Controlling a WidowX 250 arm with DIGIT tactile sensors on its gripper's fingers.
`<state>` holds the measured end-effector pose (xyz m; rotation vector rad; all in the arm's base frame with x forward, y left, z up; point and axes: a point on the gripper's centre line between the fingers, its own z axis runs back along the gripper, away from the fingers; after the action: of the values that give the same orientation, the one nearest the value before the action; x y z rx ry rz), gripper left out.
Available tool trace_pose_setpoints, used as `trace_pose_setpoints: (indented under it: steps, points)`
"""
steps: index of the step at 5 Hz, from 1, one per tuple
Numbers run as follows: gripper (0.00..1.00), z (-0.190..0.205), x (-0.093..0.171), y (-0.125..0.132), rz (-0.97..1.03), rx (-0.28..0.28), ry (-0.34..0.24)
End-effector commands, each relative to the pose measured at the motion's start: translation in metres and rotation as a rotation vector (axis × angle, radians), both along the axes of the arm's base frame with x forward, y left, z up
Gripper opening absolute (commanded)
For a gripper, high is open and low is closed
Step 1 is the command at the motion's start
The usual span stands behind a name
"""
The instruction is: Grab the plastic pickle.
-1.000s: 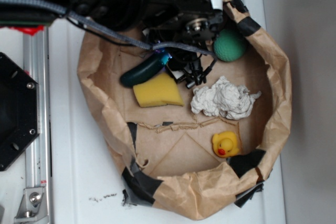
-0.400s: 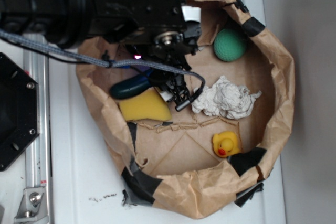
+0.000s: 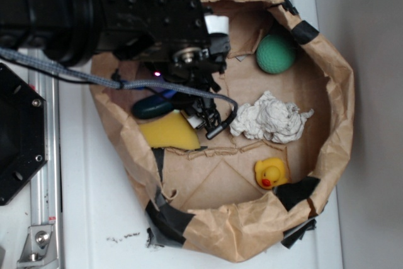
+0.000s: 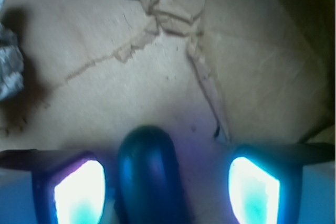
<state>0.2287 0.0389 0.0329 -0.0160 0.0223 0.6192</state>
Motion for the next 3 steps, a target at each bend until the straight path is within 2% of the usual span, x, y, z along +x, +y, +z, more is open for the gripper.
trace_pose_setpoints:
  steps: [1,3]
  points:
    - [1.00,-0.007,-0.006,-0.005,-0.048,0.014,-0.007]
    - [1.00,-0.027,-0.015,-0.006,-0.101,0.036,0.036]
